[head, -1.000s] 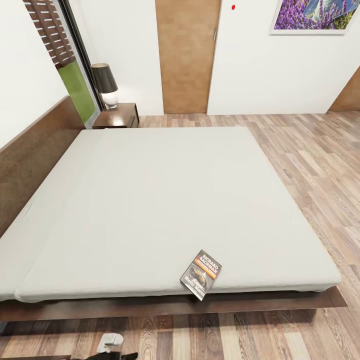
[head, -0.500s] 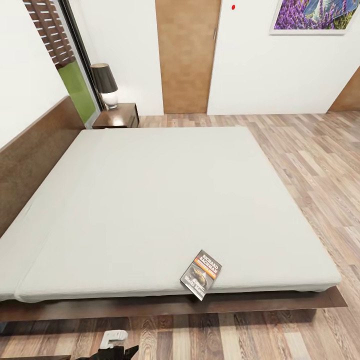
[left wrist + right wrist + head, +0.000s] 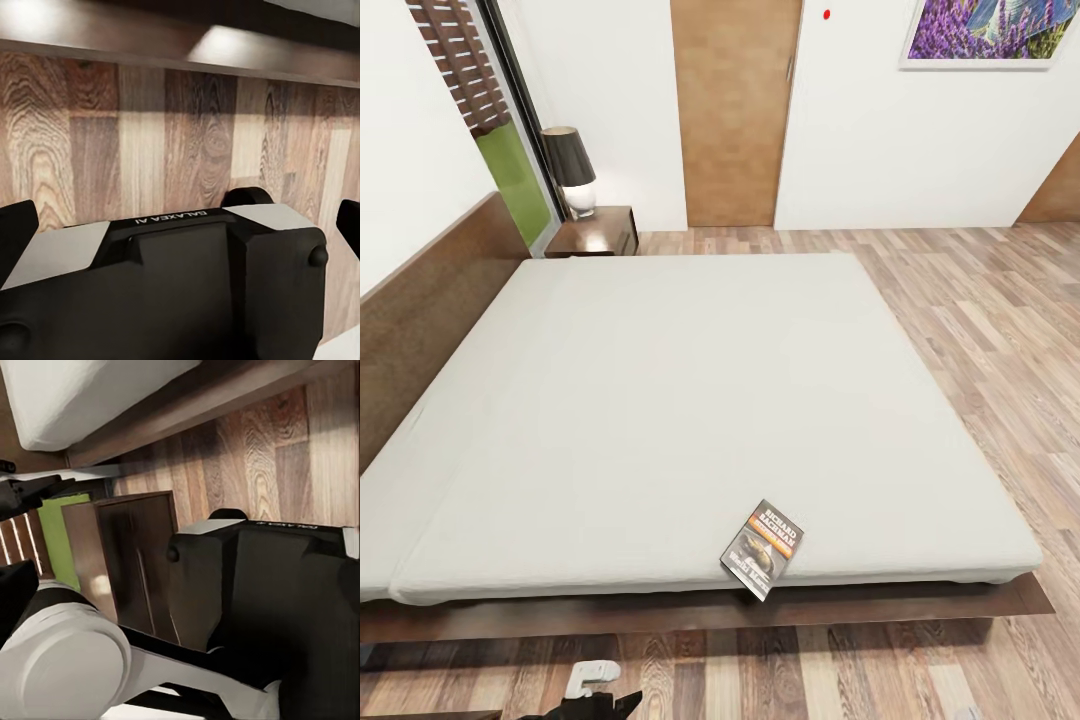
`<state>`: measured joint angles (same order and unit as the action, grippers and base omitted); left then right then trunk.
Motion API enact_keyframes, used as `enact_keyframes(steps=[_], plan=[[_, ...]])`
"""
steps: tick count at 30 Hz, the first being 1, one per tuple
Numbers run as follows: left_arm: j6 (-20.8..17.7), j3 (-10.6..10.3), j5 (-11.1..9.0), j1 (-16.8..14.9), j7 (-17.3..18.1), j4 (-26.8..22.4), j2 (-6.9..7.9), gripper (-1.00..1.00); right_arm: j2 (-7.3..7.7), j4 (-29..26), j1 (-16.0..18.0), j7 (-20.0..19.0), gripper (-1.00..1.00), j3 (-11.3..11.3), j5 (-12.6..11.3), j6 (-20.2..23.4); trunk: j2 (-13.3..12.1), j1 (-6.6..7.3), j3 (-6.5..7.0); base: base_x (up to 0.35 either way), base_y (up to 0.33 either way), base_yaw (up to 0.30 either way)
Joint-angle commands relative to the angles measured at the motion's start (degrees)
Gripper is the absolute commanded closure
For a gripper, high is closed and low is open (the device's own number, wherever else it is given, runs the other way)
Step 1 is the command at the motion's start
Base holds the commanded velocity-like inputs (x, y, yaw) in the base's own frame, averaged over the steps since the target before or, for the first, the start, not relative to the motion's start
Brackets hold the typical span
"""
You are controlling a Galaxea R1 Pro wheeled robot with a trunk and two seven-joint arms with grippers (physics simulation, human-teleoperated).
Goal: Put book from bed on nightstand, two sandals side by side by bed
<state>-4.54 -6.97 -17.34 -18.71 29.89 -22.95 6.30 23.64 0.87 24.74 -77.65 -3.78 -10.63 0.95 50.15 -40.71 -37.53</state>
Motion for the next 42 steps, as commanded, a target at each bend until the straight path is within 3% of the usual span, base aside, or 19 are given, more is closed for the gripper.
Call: enact_keyframes(steps=[1, 8, 11, 12, 14, 16, 17, 19, 23, 27, 30, 42], plan=[[-0.5, -0.2, -0.6, 0.0, 0.1, -0.1, 0.05, -1.00, 0.01, 0.1, 0.0, 0.2, -1.00, -0.3, 0.1, 0.0, 0.0, -0.01, -0.04, 0.000, 0.000, 0.000], [-0.5, -0.2, -0.6, 0.0, 0.1, 0.0, 0.03, -1.00, -0.08, 0.0, 0.0, 2.5, -1.00, -0.4, -0.4, -0.9, 0.0, -0.01, -0.04, 0.000, 0.000, 0.000], [-0.5, -0.2, -0.6, 0.0, 0.1, 0.0, 0.03, -1.00, -0.08, -0.1, 0.0, 2.5, -1.00, -0.4, -1.9, -0.9, 0.0, -0.01, -0.04, 0.000, 0.000, 0.000], [-0.5, -0.3, -0.6, 0.0, 0.1, 0.0, 0.03, -1.00, -0.09, -0.1, 0.0, 2.5, -1.00, -0.5, -3.4, -0.9, 0.0, -0.01, -0.04, 0.000, 0.000, 0.000], [-0.5, -0.3, -0.6, 0.0, 0.1, 0.0, 0.03, -1.00, -0.09, -0.2, 0.1, 2.5, -1.00, -0.8, -10.0, -0.5, 0.0, -0.01, -0.04, 0.000, 0.000, 0.000], [-0.5, -0.3, -0.6, 0.0, 0.1, 0.0, 0.03, -1.00, -0.09, -0.3, 0.1, 2.5, -1.00, -0.9, -12.8, -0.4, 0.0, -0.01, -0.04, 0.000, 0.000, 0.000], [-0.5, -0.3, -0.6, 0.0, 0.1, 0.0, 0.02, -1.00, -0.06, -2.0, 0.2, 2.4, -1.00, -1.0, -17.8, 0.2, 0.0, -0.01, -0.04, 0.000, 0.000, 0.000], [-0.5, -0.3, -0.6, 0.0, 0.1, 0.0, 0.02, -1.00, -0.03, -5.0, 0.2, 2.4, -1.00, -1.0, -20.8, 2.4, 0.0, -0.01, -0.04, 0.000, 0.000, 0.000], [-0.5, -0.2, -0.6, 0.0, 0.1, 0.0, 0.02, -1.00, -0.05, -9.4, 0.2, 2.4, -1.00, -1.1, -24.3, 8.8, 0.0, -0.01, -0.04, 0.000, 0.000, 0.000], [-0.5, -0.2, -0.6, 0.0, 0.1, -0.1, 0.02, -1.00, -0.08, -12.8, 0.2, 2.4, -1.00, -1.1, -26.6, 15.5, 0.0, -0.01, -0.04, 0.000, 0.000, 0.000], [-0.5, -0.2, -0.6, 0.0, 0.1, -0.1, 0.02, -1.00, -0.08, -13.7, 0.2, 2.3, -1.00, -1.1, -27.3, 17.3, 0.0, -0.01, -0.04, 0.000, 0.000, 0.000], [-0.5, -0.2, -0.7, 0.0, 0.1, -0.1, 0.02, -1.00, -0.18, -14.4, 0.2, -0.1, -1.00, -0.9, -27.8, 19.5, 0.0, -0.01, -0.04, 0.000, 0.000, 0.000]])
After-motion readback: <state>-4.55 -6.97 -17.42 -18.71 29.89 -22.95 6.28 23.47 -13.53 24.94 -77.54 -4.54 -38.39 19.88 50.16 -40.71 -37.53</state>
